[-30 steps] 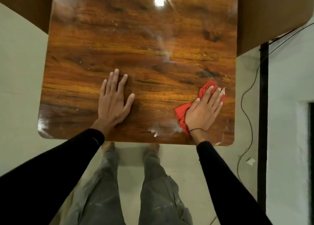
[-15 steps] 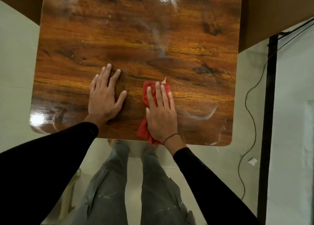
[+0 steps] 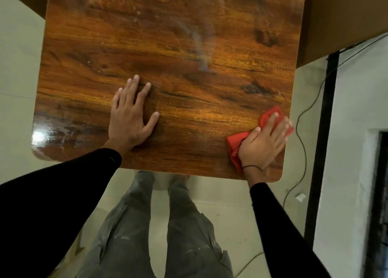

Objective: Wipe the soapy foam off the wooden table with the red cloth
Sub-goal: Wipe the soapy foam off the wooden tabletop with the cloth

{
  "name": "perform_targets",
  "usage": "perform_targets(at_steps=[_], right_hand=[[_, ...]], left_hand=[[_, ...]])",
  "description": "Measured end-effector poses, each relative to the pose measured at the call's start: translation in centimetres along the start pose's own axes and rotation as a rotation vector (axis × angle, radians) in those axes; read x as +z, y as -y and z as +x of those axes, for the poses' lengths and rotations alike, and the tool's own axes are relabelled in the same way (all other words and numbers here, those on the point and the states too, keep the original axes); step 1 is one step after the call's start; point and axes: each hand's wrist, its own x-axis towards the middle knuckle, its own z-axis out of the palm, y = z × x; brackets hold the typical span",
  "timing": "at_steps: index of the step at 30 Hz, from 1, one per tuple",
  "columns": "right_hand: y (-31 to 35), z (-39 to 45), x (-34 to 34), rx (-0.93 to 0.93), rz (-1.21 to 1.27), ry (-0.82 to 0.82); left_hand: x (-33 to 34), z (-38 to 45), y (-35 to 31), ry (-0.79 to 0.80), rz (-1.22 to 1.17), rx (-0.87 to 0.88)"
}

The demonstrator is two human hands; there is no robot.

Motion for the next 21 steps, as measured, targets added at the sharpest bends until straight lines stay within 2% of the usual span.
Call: perform_targets(at_steps=[3,6,8,11,15,17,19,21], right_hand=[[2.9,-2.7,0.8,0.366,0.041,-0.079],[6.7,-4.6,1.3,0.435,0.063,-0.076],[9.1,-5.6,1.6,0.297,0.070,-0.063],[9.9,-6.5,2.1,-0.098,0.060,0.007],[5.3,-5.9,1.7,-0.595,0.003,0.167],[2.2,-4.7,1.2,-0.787,-0.019,0.220],[-0.8,-2.9,0.4,-0.880,-0.040,0.269],[-3.2,-0.9,-0.3,-0.834,-0.063,0.263]], left_hand=[[0.3,0.1,0.1,-0.004,0.002,0.002],[0.5,0.1,0.1,-0.007,0.006,0.001],[0.6,0.1,0.2,-0.006,0.005,0.007],[0.7,0.1,0.3,-0.004,0.008,0.013],[0.7,0.1,0.2,-0.004,0.005,0.017],[0.7,0.1,0.1,-0.010,0.000,0.016],[0.6,0.0,0.0,-0.009,-0.006,0.017],[0.5,-0.1,-0.1,-0.008,-0.010,0.016]])
